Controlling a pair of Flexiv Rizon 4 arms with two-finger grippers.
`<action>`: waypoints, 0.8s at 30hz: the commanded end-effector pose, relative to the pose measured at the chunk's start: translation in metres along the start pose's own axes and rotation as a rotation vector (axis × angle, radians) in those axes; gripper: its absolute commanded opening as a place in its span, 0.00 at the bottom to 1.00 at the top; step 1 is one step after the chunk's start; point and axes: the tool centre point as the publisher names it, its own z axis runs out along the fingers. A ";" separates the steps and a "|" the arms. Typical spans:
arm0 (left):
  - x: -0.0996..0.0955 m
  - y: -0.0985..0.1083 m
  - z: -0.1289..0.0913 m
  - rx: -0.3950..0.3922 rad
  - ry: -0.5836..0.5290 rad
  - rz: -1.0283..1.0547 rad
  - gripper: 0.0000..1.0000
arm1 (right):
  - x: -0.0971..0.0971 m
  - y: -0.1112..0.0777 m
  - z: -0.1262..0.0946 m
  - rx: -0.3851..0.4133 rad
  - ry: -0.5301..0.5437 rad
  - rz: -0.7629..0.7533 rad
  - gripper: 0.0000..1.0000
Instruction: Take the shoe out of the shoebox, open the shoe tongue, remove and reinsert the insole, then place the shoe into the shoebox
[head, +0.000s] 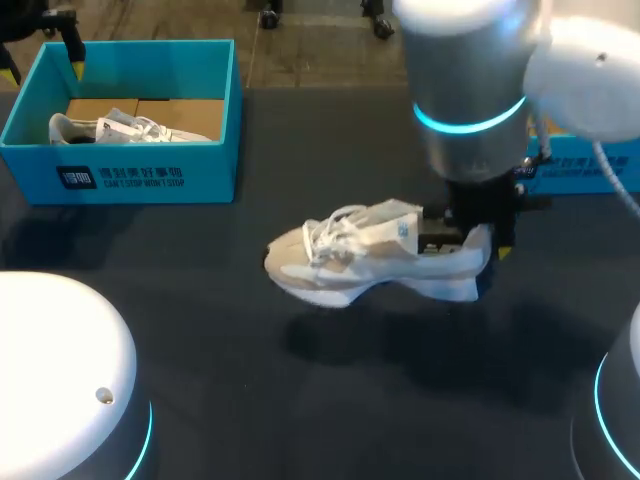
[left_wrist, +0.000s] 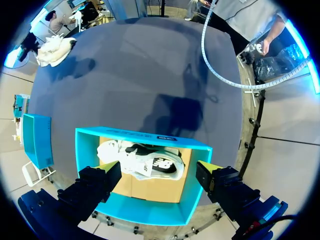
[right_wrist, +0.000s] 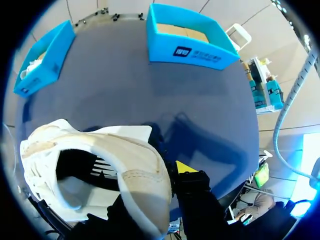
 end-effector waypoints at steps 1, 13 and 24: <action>0.000 -0.002 0.000 -0.003 0.002 0.000 1.00 | 0.023 -0.001 0.020 -0.002 -0.002 -0.014 0.00; 0.000 -0.002 0.000 -0.003 0.002 0.000 1.00 | 0.055 -0.005 0.082 -0.049 0.014 -0.014 0.00; 0.000 -0.002 0.000 -0.003 0.002 0.000 1.00 | 0.075 0.001 0.112 -0.082 0.030 -0.070 0.00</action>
